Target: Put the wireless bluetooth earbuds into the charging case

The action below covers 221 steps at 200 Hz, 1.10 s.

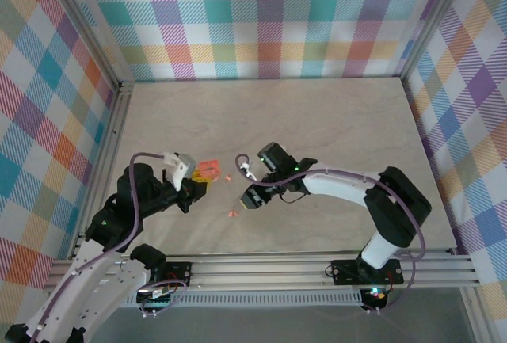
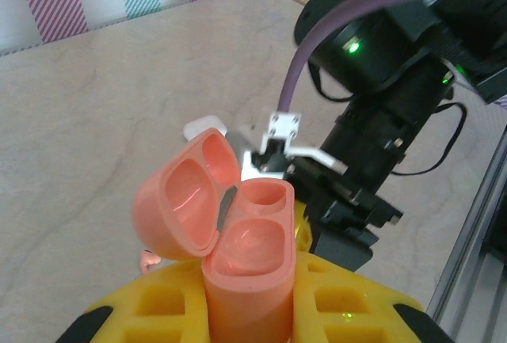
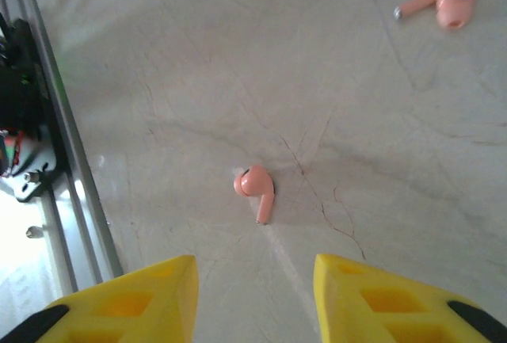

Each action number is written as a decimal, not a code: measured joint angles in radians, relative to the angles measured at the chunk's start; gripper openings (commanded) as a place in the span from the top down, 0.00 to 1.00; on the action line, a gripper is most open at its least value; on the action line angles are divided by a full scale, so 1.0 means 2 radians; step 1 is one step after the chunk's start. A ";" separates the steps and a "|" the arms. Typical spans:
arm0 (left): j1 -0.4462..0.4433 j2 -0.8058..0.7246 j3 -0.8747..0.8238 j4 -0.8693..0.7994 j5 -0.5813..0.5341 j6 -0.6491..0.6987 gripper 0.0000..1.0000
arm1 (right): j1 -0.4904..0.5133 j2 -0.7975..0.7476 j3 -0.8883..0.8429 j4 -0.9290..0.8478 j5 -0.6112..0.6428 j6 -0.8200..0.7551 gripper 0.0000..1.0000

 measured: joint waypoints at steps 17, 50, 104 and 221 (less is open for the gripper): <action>0.000 -0.008 0.000 -0.006 0.000 0.002 1.00 | 0.005 0.024 0.014 0.003 0.010 -0.002 0.63; 0.000 -0.026 0.000 -0.018 -0.001 0.009 1.00 | 0.007 0.055 0.054 0.005 0.043 0.004 0.63; 0.000 -0.031 0.000 -0.028 -0.005 0.012 1.00 | 0.007 0.130 0.163 -0.022 0.083 -0.006 0.63; 0.000 -0.039 0.000 -0.039 -0.006 0.013 1.00 | 0.006 0.211 0.249 -0.092 0.109 -0.010 0.69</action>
